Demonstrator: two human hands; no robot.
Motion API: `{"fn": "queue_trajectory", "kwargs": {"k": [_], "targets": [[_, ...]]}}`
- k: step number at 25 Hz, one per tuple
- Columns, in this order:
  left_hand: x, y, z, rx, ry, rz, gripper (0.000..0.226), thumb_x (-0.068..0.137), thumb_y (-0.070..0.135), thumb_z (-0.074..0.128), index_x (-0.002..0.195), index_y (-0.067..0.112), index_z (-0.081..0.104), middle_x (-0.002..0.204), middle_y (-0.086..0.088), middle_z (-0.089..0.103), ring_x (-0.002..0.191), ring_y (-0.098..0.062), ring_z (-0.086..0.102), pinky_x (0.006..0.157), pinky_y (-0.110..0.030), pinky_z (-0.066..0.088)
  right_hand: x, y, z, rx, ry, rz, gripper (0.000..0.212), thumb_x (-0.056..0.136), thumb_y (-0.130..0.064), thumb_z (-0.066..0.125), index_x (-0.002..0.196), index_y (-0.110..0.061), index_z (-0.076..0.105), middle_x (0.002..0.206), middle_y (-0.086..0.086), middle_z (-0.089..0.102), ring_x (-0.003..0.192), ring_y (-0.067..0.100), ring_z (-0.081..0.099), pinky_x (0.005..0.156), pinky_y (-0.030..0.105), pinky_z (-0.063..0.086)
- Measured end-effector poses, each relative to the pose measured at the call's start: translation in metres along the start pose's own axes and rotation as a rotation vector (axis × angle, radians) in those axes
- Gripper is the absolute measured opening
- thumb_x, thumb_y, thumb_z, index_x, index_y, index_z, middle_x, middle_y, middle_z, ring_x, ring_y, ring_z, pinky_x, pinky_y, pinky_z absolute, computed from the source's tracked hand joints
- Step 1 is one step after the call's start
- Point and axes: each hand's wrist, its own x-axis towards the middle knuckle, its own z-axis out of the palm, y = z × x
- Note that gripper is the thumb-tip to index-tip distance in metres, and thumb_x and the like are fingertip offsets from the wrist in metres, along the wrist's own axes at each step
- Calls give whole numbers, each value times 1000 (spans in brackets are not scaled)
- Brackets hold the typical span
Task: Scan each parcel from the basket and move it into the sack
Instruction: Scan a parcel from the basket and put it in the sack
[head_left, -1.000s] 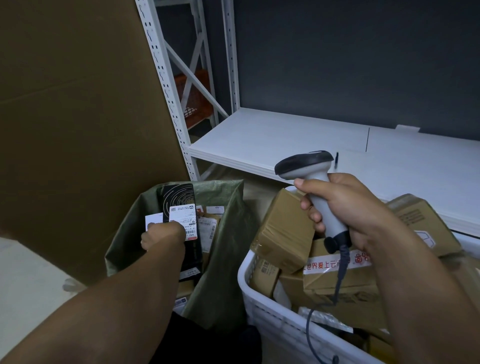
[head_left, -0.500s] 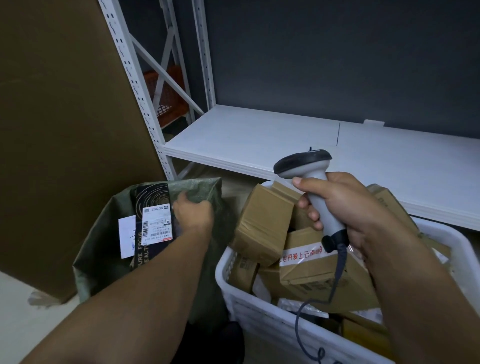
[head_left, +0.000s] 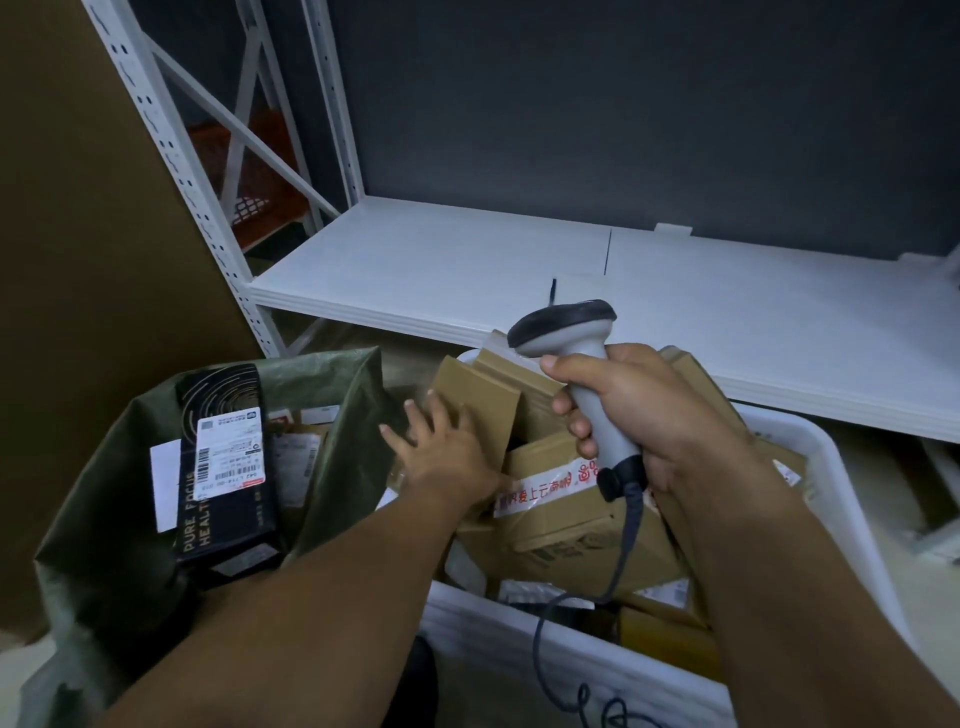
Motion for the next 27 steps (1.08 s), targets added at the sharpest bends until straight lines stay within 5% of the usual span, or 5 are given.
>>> {"fn": "queue_trajectory", "kwargs": {"k": [7,13,16,18,27], "targets": [[-1,3,-5,-101,37,-48,117,70,75,69,158,25,9,167,-10,-3,150,-46,7,114,-66,22,1,0,-13,10,14,-14,20,92,-22,72,96,-4,64,67,9,62,47,15,49,46,27,42],[-5,-16,-66,-680,209,-148,88,70,74,57,146,34,42,154,-5,33,135,-37,37,109,-57,35,-1,-3,-18,56,63,-59,17,93,-22,72,93,-7,64,69,10,62,48,16,49,45,27,42],[-11,-22,-82,-1609,-54,-140,61,73,62,63,123,28,68,137,-13,63,120,-33,61,101,-59,50,-4,-8,-18,122,108,-104,14,93,-19,71,96,-7,64,73,13,65,48,17,49,45,26,42],[-19,-24,-86,-1948,-335,-87,59,79,62,56,123,26,72,134,-13,67,124,-35,61,101,-59,47,-5,-12,-18,169,147,-136,12,94,-18,69,100,-8,64,76,14,71,49,17,49,46,27,43],[-23,-15,-73,-2255,-643,117,64,81,47,43,131,14,64,137,-22,63,128,-46,54,99,-70,41,1,-8,-8,260,168,-150,15,96,-18,67,106,-7,65,94,20,77,50,20,59,47,28,47]]}}
